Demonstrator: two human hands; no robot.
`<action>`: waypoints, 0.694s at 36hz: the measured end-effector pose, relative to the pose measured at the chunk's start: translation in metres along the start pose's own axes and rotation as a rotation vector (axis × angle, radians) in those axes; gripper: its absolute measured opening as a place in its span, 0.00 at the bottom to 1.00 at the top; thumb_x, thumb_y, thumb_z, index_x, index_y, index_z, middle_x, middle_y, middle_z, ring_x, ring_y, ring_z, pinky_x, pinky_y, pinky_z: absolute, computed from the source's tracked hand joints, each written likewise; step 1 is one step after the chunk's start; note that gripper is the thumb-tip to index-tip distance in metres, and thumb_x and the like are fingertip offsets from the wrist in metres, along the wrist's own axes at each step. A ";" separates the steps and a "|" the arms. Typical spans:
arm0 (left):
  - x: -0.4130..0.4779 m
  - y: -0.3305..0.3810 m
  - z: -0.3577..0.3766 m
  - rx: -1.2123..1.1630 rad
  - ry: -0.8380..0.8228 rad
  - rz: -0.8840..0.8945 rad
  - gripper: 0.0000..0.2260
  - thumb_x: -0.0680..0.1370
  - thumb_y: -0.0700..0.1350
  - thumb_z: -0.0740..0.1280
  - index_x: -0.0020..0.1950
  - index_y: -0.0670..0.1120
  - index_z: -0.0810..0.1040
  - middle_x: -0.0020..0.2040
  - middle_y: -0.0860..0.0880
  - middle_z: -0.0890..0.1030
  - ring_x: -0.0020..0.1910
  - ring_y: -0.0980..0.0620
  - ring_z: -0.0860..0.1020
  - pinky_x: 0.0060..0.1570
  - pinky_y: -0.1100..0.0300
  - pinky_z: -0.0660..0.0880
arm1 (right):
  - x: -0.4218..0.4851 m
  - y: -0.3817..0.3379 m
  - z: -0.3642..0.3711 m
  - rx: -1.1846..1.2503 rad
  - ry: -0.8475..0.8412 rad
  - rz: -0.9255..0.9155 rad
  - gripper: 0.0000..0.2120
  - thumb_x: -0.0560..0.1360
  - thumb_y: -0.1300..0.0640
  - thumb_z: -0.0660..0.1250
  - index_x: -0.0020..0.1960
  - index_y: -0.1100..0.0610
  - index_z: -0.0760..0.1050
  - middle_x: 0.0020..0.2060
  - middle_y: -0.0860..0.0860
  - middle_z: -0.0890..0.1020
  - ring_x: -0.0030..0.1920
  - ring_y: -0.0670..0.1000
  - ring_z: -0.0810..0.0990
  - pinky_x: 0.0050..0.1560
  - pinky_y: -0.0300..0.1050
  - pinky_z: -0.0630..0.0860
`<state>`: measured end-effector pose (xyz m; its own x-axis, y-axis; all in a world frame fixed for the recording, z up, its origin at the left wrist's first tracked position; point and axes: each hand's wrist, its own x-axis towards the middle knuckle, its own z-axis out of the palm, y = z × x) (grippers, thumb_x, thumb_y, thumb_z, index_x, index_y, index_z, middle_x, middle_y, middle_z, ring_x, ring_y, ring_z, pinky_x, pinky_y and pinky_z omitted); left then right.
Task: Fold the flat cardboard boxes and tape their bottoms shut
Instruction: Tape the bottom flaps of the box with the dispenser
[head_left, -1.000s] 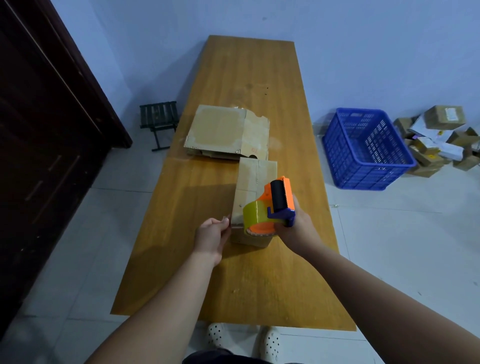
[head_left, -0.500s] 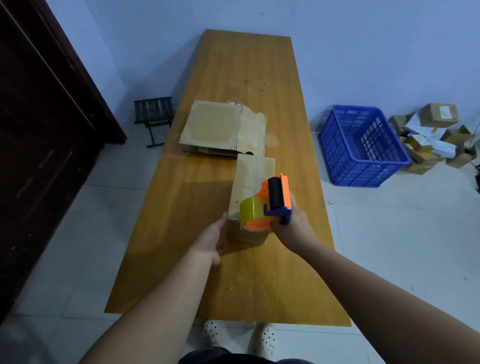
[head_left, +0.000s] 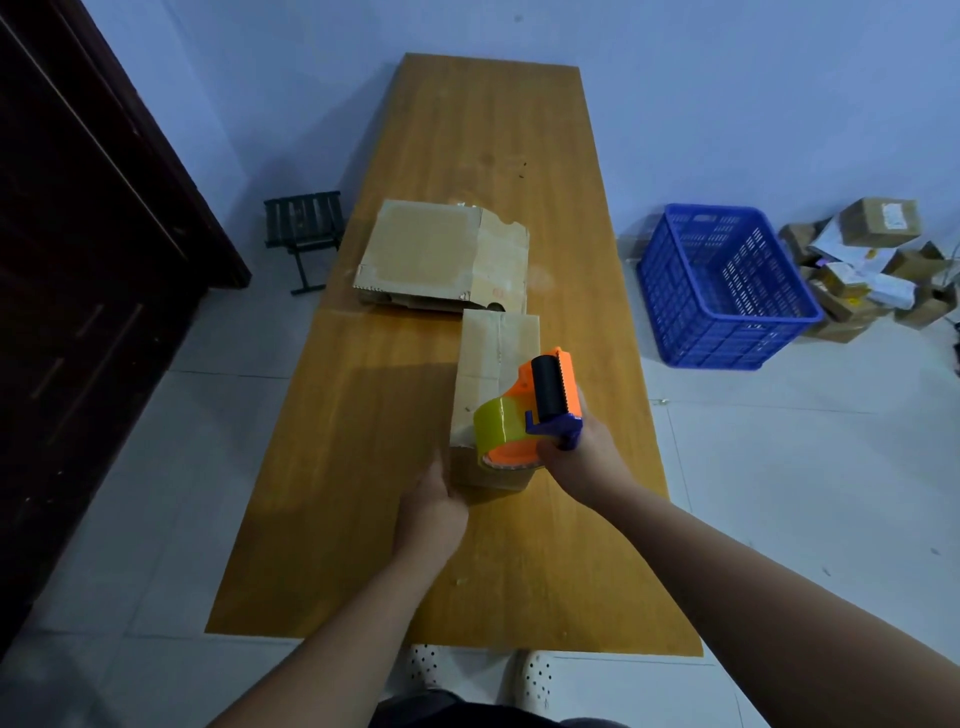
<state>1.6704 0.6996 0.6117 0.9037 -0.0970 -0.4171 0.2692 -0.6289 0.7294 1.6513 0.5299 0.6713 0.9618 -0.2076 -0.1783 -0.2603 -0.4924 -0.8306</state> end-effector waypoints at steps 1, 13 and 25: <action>0.001 -0.001 -0.003 0.024 -0.012 0.043 0.31 0.79 0.39 0.60 0.78 0.56 0.50 0.72 0.50 0.65 0.58 0.54 0.74 0.51 0.61 0.74 | 0.001 0.001 0.000 -0.002 0.000 0.001 0.13 0.77 0.65 0.63 0.54 0.51 0.63 0.38 0.41 0.72 0.36 0.41 0.73 0.30 0.27 0.69; 0.030 0.010 -0.004 0.433 -0.147 0.485 0.51 0.70 0.66 0.65 0.76 0.51 0.32 0.72 0.61 0.34 0.71 0.62 0.33 0.73 0.56 0.36 | 0.006 0.006 -0.002 -0.010 -0.022 -0.073 0.15 0.76 0.61 0.66 0.54 0.47 0.63 0.41 0.42 0.76 0.41 0.43 0.77 0.35 0.32 0.71; 0.028 0.011 -0.005 0.725 -0.149 0.503 0.41 0.77 0.52 0.63 0.77 0.49 0.35 0.76 0.54 0.32 0.73 0.56 0.31 0.74 0.51 0.40 | 0.009 0.000 -0.021 -0.283 -0.102 -0.249 0.22 0.71 0.55 0.74 0.59 0.49 0.66 0.46 0.41 0.73 0.46 0.39 0.73 0.41 0.31 0.66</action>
<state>1.7001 0.6941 0.6110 0.7917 -0.5602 -0.2436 -0.4695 -0.8131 0.3440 1.6578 0.5098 0.6807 0.9982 0.0260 -0.0533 -0.0171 -0.7339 -0.6790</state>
